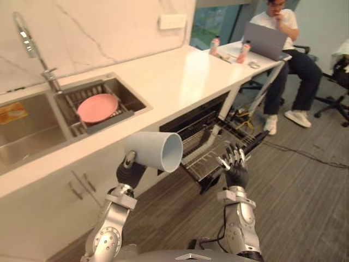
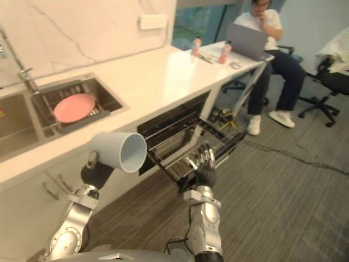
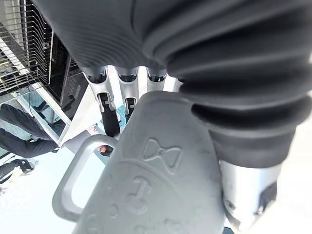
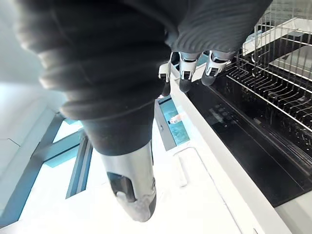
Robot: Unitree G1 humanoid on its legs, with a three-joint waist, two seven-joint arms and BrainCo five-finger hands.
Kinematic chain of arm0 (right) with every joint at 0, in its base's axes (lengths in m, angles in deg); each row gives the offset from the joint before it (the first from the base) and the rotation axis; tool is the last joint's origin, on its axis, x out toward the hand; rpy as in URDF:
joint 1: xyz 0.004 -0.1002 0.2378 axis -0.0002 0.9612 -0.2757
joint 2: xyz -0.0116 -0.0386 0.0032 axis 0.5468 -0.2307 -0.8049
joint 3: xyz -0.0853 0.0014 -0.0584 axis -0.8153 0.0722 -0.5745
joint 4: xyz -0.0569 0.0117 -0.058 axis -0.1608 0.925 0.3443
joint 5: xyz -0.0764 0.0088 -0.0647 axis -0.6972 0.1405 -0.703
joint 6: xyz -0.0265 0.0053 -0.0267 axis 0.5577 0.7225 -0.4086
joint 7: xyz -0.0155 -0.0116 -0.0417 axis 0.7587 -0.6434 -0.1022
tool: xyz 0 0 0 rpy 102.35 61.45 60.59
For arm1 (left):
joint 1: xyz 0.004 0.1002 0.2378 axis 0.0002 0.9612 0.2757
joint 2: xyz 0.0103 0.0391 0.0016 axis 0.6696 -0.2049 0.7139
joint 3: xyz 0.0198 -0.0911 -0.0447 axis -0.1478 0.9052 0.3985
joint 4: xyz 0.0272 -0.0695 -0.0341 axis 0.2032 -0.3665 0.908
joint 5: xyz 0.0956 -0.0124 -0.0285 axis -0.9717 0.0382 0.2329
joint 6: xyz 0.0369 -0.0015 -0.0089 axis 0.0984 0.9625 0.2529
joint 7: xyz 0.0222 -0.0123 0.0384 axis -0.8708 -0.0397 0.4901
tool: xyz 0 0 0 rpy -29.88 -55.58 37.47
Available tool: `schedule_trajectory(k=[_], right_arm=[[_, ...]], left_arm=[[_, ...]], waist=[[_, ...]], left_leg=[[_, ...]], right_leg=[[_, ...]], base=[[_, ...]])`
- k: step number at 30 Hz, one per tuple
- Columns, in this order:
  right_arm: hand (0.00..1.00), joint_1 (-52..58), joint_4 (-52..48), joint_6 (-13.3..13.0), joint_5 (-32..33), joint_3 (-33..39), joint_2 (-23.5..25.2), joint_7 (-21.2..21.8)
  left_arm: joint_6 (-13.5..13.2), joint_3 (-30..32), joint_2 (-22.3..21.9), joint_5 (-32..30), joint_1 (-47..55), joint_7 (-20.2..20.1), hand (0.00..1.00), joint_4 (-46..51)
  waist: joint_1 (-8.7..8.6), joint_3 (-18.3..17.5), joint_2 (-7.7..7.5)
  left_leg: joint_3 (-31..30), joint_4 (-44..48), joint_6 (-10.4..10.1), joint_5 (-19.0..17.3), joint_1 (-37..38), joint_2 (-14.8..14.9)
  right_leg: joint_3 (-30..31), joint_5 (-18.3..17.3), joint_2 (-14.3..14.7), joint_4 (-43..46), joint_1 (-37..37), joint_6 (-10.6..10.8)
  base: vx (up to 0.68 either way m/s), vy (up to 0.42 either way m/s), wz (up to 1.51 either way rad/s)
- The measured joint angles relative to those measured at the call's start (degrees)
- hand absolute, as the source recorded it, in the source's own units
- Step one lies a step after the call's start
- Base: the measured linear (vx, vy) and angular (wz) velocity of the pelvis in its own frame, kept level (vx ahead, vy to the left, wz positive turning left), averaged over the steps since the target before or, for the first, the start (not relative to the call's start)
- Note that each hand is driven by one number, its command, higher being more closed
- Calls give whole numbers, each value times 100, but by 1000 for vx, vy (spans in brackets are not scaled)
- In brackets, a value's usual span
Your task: Walk over to the sink, pick up the cup, carry it to the dishwasher, place the cup inside the dishwasher, then close the dishwasher door
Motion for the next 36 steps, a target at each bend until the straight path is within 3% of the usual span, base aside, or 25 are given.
schedule_trajectory(k=[1,2,5,9,10,12,14,15,18,19,20,21,22,26,32,36], right_arm=[[0,-68,36,0,-4,-14,-23,34],[0,-125,23,-30,-11,-70,-81,50],[0,-307,14,-79,-60,-78,-241,52],[0,-443,-4,40,-54,-108,-245,242],[0,-438,-3,60,-51,-108,-246,292],[0,-424,-4,101,-49,-43,-259,438],[0,-409,-5,102,-53,80,-255,525],[0,-397,-9,81,-55,128,-241,524],[0,-401,-99,-15,-54,167,-383,461],[0,-400,-138,-31,-56,132,-345,370],[0,-398,-186,-64,-59,81,-344,365],[0,-398,-216,-128,-65,6,-358,369],[0,-403,-219,-174,-70,-127,-339,372],[0,-407,-320,-292,-115,-283,-316,640],[0,-416,-685,-498,-46,-600,-291,1574],[0,-422,-903,-536,193,-788,-308,2163]], left_arm=[[-40,16,-1,0,-2,-3,100,-25],[-60,14,-16,3,21,-10,100,-37],[-61,-50,-178,28,-22,-124,100,-31],[-76,-36,-186,397,-34,-110,100,-69],[-101,-31,-196,445,-34,-110,100,-111],[-217,-20,-259,603,-53,-139,100,-377],[-261,36,-335,627,-25,-196,100,-567],[-264,55,-379,638,44,-285,100,-631],[-270,33,-524,645,81,-385,100,-632],[-271,33,-539,739,95,-374,100,-633],[-272,28,-542,853,94,-360,100,-633],[-276,13,-553,955,91,-326,100,-640],[-333,-33,-552,1105,82,-224,100,-659],[-507,-65,-539,1231,-228,51,100,-661],[-961,-51,-532,1267,-464,443,100,-645],[-1027,-61,-576,1263,-489,649,100,-646]], waist=[[13,15,5],[45,17,139],[13,51,392],[19,76,464],[23,79,470],[-5,169,546],[2,288,642],[46,298,630],[99,308,754],[125,310,754],[127,300,773],[136,289,820],[151,263,747],[128,316,560],[131,317,557],[131,312,535]], left_leg=[[-20,130,-85,-106,5,100],[-153,258,-240,-243,-15,297],[-390,355,-357,-276,-173,590],[-607,470,-489,-169,-199,902],[-730,633,-463,-115,-295,941],[-1093,1775,-48,285,-860,1143],[-1332,2441,-67,732,-1123,1203],[-1414,2344,-274,489,-1178,1086],[-1390,1301,-348,87,-1204,600],[-1396,510,-350,143,-1184,302],[-1405,40,-340,331,-1158,211],[-1407,-330,-235,945,-1047,196],[-1220,-522,-120,1044,-826,75],[-1151,-766,-41,1099,-739,-126],[-1159,-1169,-35,1127,-302,-240],[-1166,-1339,-70,1227,-277,-237]], right_leg=[[10,-32,58,22,63,222],[14,-122,279,-6,106,157],[-45,-112,660,-184,72,98],[-41,-32,1154,-725,282,-57],[-44,-38,1219,-840,344,-69],[-104,15,1412,-1210,654,-117],[-89,23,1523,-1503,1001,-148],[-61,20,1490,-1613,1071,-167],[92,35,1358,-1698,1065,-191],[179,11,1223,-1691,1058,-146],[216,9,1181,-1663,1053,-84],[304,-4,1181,-1633,1061,24],[475,36,1077,-1677,1100,149],[488,142,922,-1811,1143,281],[474,185,904,-2140,1504,330],[469,330,983,-2442,1574,290]], base=[[171,-217,-40],[122,-160,-21],[156,-152,-10],[111,-111,-19],[131,-152,-4],[97,-139,7],[102,-94,7],[132,-51,0],[113,53,-13],[134,126,-23],[144,146,-34],[166,143,-48],[159,121,-42],[148,84,-7],[43,3,-1],[-31,-46,-3]])
